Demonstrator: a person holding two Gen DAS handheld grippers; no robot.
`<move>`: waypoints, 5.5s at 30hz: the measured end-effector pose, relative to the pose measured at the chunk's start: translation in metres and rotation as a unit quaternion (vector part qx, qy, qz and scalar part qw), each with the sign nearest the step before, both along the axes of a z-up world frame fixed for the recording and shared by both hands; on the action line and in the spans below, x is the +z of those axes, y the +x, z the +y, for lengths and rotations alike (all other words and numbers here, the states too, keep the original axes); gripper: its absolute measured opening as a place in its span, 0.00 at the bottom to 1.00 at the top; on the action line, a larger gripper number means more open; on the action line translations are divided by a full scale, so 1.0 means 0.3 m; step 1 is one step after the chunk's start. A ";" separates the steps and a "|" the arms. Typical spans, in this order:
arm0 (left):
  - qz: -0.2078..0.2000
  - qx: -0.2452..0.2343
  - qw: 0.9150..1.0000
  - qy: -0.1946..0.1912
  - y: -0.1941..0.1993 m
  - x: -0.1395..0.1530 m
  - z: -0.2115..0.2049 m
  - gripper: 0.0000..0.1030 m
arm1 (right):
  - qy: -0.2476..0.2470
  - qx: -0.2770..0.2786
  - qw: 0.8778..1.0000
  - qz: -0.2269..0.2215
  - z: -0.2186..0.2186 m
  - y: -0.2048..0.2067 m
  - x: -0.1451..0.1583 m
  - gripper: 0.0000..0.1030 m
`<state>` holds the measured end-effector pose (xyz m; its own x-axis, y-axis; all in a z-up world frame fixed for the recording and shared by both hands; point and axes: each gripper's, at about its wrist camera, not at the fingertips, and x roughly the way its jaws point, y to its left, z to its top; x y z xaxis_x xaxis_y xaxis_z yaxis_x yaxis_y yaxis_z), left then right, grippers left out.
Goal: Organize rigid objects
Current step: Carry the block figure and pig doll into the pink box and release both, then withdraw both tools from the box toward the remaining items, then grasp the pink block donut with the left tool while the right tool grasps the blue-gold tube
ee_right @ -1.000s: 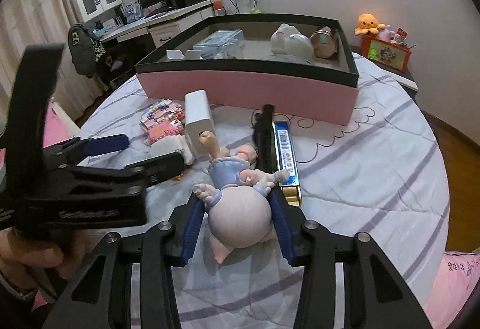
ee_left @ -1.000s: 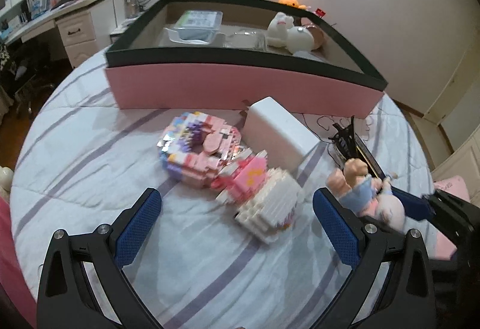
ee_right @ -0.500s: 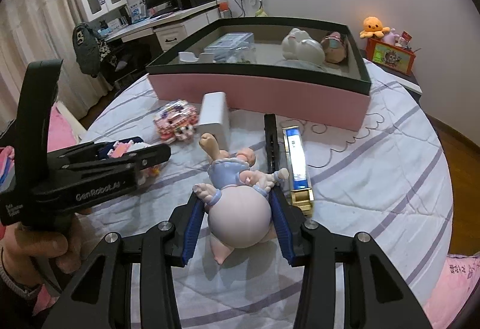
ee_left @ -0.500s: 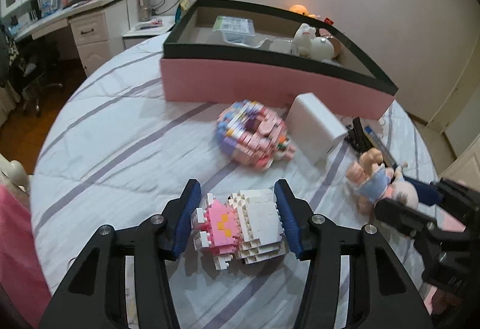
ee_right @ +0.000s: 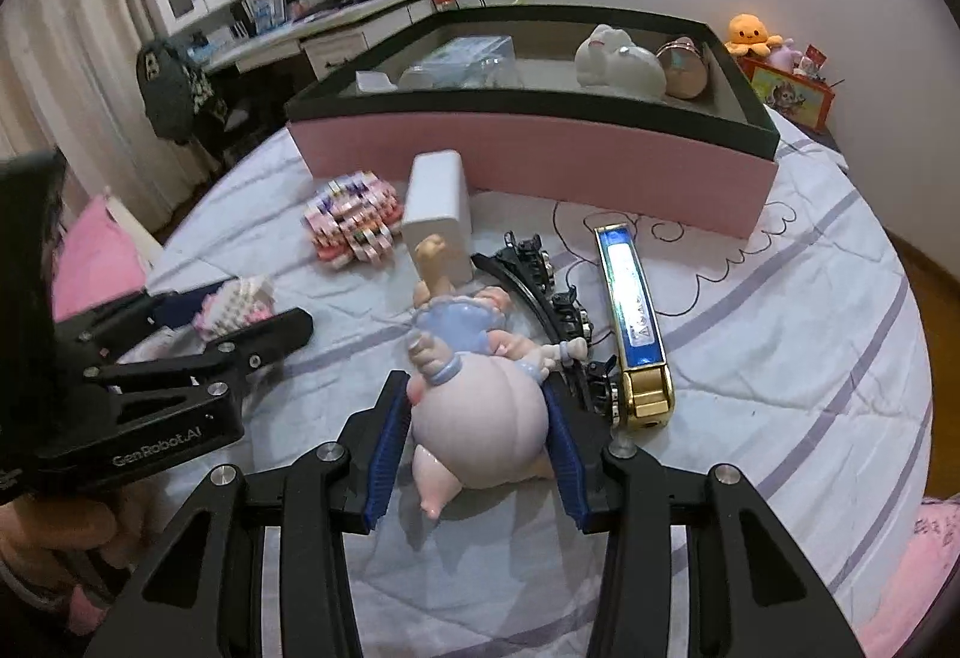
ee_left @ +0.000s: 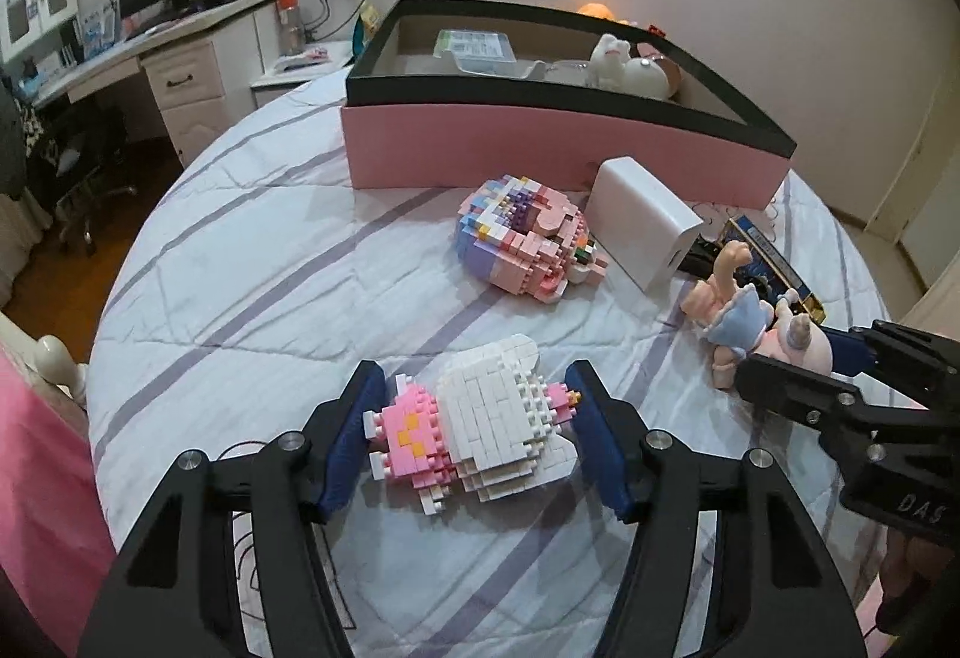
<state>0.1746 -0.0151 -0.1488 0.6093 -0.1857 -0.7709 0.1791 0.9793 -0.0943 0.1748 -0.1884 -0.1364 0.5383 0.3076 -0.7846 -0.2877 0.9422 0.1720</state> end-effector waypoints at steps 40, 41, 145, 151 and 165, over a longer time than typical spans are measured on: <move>-0.113 -0.007 0.993 -0.038 0.532 0.408 -0.045 0.62 | 0.034 -0.048 0.992 -0.108 -0.089 0.476 0.319 0.42; -0.108 -0.007 0.993 -0.038 0.555 0.397 -0.052 0.62 | 0.036 -0.049 0.993 -0.102 -0.089 0.503 0.304 0.42; -0.081 0.022 0.996 -0.007 -0.124 0.267 0.052 1.00 | -0.005 -0.166 0.982 -0.090 -0.150 -0.124 0.267 1.00; -0.055 0.016 0.998 -0.003 -0.045 0.198 0.028 1.00 | -0.007 -0.161 0.985 -0.058 -0.159 -0.064 0.190 1.00; -0.017 0.004 1.000 0.016 0.146 0.065 -0.029 1.00 | -0.011 -0.149 0.989 -0.010 -0.178 0.091 0.056 0.80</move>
<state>0.2186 -0.0239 -0.1293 0.6364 -0.1554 -0.7555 0.1730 0.9833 -0.0565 0.2022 -0.2417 -0.1196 0.6186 0.1167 -0.7770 -0.0002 0.9889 0.1484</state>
